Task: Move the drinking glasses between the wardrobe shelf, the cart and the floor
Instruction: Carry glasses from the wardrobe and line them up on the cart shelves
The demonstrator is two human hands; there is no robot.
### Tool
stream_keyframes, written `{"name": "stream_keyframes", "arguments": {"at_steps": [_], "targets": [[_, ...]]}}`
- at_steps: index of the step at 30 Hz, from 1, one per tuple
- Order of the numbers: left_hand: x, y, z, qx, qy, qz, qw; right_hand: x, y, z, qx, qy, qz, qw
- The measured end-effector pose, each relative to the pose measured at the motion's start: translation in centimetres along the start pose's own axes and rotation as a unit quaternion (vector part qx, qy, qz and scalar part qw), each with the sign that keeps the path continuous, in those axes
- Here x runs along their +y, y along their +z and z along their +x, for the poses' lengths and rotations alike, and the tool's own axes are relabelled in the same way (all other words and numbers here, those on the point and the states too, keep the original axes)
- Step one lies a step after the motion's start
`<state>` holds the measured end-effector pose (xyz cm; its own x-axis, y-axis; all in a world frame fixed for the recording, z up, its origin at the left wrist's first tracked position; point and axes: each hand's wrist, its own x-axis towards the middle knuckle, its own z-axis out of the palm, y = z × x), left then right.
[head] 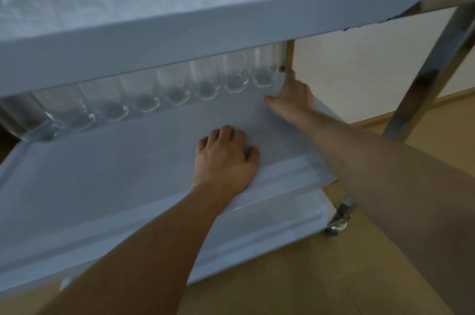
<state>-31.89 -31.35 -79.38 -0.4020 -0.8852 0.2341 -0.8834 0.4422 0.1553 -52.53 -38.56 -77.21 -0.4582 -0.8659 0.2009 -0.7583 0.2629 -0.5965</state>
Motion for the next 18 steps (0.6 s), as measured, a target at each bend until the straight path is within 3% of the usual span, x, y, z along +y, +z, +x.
{"name": "stream_keyframes", "arguments": {"at_steps": [6, 12, 16, 18], "targets": [[0.5, -0.7, 0.1, -0.021, -0.001, 0.001, 1.000, 0.8, -2.5, -7.7, -0.048, -0.047, -0.088, 0.994], [0.7, -1.5, -0.1, -0.064, -0.001, 0.021, 0.998, 1.3, -4.2, -14.3, -0.047, -0.086, -0.085, 0.992], [2.0, -3.5, 0.4, -0.146, 0.005, 0.116, 0.983, 1.2, -5.6, -18.2, -0.053, -0.095, -0.096, 0.989], [2.8, -5.1, -0.3, -0.171, 0.009, 0.111, 0.979, 1.1, -6.7, -20.3, -0.086, -0.071, -0.104, 0.988]]}}
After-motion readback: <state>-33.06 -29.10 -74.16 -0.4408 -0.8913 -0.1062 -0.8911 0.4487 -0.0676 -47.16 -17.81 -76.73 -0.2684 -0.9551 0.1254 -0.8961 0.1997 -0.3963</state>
